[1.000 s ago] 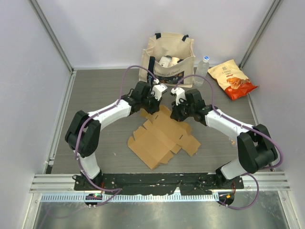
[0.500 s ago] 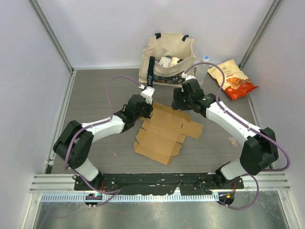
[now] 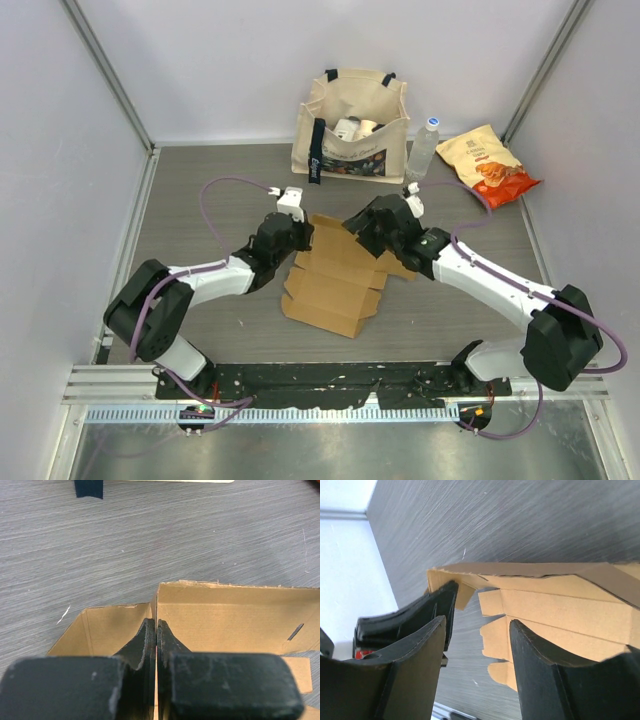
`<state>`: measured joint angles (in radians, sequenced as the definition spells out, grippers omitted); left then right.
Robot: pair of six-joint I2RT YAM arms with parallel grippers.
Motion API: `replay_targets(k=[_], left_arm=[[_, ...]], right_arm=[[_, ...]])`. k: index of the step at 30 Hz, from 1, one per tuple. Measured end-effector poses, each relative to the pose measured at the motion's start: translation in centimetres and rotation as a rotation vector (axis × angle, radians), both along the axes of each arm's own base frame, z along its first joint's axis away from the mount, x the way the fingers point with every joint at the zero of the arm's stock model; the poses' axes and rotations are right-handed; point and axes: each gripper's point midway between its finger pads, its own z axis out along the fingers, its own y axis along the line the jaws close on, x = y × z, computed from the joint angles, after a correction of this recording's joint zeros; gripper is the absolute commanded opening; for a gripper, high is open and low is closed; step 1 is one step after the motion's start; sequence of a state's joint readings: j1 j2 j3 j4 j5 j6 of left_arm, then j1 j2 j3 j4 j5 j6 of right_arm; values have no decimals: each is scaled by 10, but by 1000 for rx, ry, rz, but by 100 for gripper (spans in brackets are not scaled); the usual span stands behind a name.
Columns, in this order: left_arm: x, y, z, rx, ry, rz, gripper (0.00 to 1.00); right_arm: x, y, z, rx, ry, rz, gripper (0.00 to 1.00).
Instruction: Fold the paper box
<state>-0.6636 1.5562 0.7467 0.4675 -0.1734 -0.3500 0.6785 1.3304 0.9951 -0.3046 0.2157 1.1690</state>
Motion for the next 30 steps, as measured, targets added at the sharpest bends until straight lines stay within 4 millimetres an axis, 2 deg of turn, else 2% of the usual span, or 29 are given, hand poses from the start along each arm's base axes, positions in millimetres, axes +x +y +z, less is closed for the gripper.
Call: replay_targets(k=[3, 11, 18, 24, 30], left_arm=[[-2, 4, -3, -16, -8, 14, 0], [-3, 9, -2, -36, -50, 32, 0], [-3, 7, 7, -33, -93, 26, 1], [-7, 6, 18, -11, -139, 16, 1], [-9, 8, 19, 7, -157, 14, 1]], right_arm=[[1, 0, -12, 95, 45, -86, 62], [16, 15, -5, 373, 118, -268, 61], [23, 20, -23, 425, 199, -368, 51], [28, 15, -22, 464, 200, -435, 52], [31, 12, -23, 482, 200, -474, 48]])
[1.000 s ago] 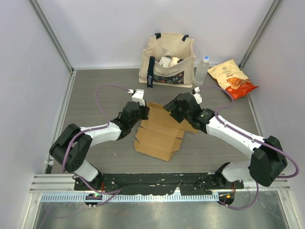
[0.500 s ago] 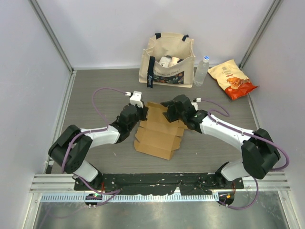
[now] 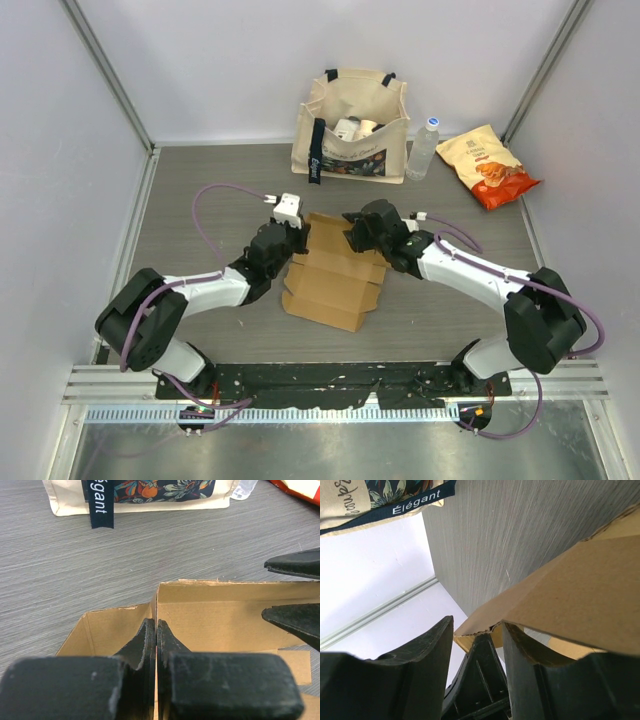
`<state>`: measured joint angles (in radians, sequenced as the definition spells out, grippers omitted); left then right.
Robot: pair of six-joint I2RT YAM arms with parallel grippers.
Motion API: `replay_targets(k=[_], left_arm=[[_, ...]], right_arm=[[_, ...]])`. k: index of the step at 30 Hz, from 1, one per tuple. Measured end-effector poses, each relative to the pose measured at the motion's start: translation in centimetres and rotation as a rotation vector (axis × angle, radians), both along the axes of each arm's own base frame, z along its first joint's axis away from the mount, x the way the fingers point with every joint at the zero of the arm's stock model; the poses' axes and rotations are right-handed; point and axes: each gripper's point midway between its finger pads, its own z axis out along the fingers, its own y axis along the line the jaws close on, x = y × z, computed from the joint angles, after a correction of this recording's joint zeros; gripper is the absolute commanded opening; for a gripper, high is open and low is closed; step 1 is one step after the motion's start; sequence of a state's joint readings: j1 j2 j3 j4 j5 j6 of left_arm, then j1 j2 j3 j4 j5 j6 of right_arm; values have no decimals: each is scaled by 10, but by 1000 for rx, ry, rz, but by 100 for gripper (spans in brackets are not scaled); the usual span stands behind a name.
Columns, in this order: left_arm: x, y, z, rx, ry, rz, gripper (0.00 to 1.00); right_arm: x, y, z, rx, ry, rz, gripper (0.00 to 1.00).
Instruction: Fold the paper box
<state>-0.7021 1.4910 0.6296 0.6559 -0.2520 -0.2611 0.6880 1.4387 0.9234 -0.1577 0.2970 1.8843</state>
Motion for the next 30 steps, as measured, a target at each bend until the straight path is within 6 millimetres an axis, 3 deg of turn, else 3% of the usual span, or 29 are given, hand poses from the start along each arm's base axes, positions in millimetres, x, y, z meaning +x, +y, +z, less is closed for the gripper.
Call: replay_targets(k=[6, 12, 19, 25, 28, 30], left_arm=[[-3, 5, -3, 9, -4, 5, 1], [-4, 7, -3, 0, -13, 12, 1], [-5, 7, -4, -15, -9, 16, 3], [-6, 6, -6, -54, 15, 29, 32], [-11, 6, -9, -88, 45, 32, 43], [-17, 8, -10, -106, 68, 28, 44]], right_arm=[[2, -2, -1, 3, 0, -23, 34], [2, -4, -7, 14, -3, -36, 29], [3, -4, -13, 26, -9, -41, 11], [3, -6, -21, 35, -33, -38, 1], [-3, -10, -36, 19, -30, -30, 2], [-6, -14, -44, 9, -34, -25, 1]])
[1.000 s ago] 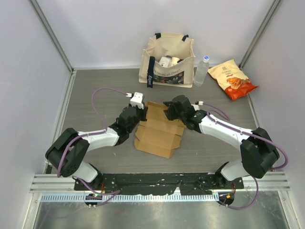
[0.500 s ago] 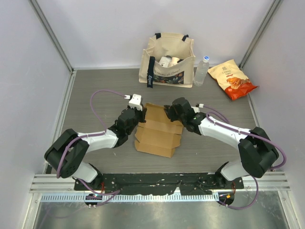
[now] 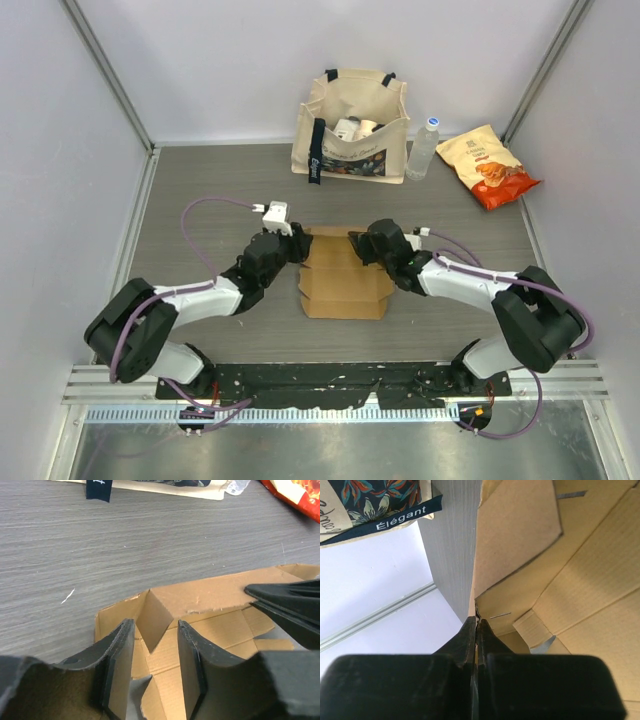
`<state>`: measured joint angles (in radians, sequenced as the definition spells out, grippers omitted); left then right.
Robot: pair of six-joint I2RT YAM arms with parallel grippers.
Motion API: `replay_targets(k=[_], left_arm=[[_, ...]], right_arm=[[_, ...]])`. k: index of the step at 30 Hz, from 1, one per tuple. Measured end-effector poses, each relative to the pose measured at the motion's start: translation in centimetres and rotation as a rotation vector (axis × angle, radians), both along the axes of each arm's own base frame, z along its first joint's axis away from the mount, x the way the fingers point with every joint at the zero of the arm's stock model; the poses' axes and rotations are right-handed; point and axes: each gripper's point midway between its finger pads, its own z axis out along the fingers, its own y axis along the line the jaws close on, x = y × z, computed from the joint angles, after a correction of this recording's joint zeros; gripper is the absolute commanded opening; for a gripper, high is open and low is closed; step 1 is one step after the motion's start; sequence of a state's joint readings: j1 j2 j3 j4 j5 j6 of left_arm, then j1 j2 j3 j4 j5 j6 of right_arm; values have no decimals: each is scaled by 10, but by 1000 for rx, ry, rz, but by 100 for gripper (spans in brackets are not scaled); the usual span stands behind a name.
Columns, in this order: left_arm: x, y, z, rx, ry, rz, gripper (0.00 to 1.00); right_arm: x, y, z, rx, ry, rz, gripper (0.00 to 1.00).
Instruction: Fold the paper box
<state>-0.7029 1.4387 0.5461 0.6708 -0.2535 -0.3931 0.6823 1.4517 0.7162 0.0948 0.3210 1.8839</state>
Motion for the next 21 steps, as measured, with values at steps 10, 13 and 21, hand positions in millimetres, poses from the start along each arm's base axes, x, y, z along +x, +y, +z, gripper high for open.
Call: replay_targets(k=[10, 13, 21], left_arm=[[-38, 33, 42, -107, 23, 49, 58], [-49, 52, 43, -127, 46, 104, 54], [-70, 56, 24, -206, 182, 77, 26]], right_arm=[[-4, -6, -2, -20, -72, 35, 1], [-5, -6, -3, -24, -95, 51, 1], [-7, -6, -2, -27, -146, 83, 1]])
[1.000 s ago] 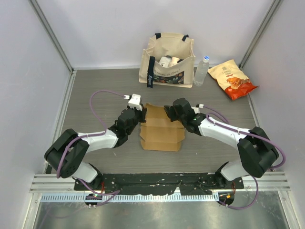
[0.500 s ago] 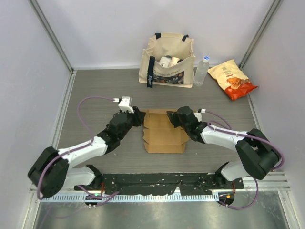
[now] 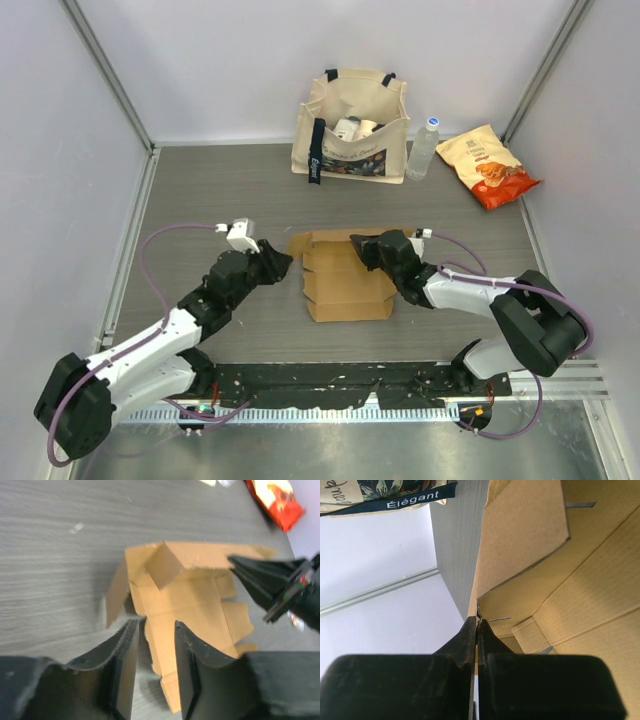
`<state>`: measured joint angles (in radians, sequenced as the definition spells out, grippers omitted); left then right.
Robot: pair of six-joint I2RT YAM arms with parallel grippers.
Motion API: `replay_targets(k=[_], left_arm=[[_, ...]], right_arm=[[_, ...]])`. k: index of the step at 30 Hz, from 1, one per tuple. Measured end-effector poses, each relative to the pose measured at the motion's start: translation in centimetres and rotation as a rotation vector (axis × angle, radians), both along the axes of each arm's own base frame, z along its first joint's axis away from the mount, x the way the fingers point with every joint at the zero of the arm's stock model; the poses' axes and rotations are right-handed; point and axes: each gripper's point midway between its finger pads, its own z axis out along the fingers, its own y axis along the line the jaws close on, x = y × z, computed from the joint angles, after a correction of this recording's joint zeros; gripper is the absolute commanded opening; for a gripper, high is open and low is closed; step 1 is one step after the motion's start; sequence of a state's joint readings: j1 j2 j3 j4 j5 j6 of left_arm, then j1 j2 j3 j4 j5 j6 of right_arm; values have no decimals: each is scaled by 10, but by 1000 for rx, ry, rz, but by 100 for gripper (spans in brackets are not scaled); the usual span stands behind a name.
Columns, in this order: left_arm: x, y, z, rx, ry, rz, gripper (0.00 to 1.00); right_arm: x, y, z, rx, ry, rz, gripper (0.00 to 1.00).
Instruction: Fold the paper box
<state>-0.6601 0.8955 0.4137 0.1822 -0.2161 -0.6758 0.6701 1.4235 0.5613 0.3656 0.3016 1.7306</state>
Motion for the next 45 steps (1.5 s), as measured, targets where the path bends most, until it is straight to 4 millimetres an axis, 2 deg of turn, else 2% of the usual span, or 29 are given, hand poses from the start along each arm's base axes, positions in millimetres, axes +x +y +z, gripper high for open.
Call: replay_targets(k=[6, 8, 9, 11, 14, 16, 21, 25, 28, 31, 34, 37, 39, 42, 43, 45], left_arm=[[-21, -39, -39, -58, 154, -180, 15], [-27, -50, -56, -36, 204, -215, 9], [-30, -55, -65, -17, 233, -229, 3], [-33, -62, -79, 13, 283, -232, 1], [-28, -62, -90, 41, 334, -174, 0], [-22, -55, -100, 54, 373, -94, 0], [-21, -35, -132, 104, 488, 68, 0], [-11, -40, -132, 78, 492, 111, 0], [-8, -41, -131, 74, 487, 114, 0], [-13, -39, -131, 82, 481, 90, 16], [-30, -26, -124, 74, 446, 54, 40], [-41, -23, -105, 30, 379, -10, 48], [-41, -35, -88, -10, 334, -76, 47], [-39, -51, -71, -43, 299, -149, 32], [-37, -57, -68, -50, 287, -171, 23], [-34, -68, -66, -63, 283, -208, 16]], right_arm=[[-2, -1, 0, 12, -13, 3, 1], [-3, -2, 0, 15, -14, 3, 1], [-4, -2, 0, 16, -13, 2, 1], [-5, -3, 1, 21, -14, 1, 1], [-7, -5, 3, 27, -18, -3, 1], [-8, -7, 6, 31, -24, -6, 1], [-13, -11, 8, 38, -29, -11, 1], [-17, -15, -1, 31, -12, -16, 1], [-17, -15, 0, 38, -19, -18, 1], [-17, -16, -1, 39, -20, -17, 1], [-17, -15, 0, 41, -22, -17, 1], [-17, -16, 0, 41, -23, -18, 1], [-17, -16, 0, 41, -23, -18, 1], [-17, -16, 1, 47, -22, -21, 1], [-17, -16, 1, 51, -21, -23, 1], [-17, -15, 2, 64, -16, -29, 1]])
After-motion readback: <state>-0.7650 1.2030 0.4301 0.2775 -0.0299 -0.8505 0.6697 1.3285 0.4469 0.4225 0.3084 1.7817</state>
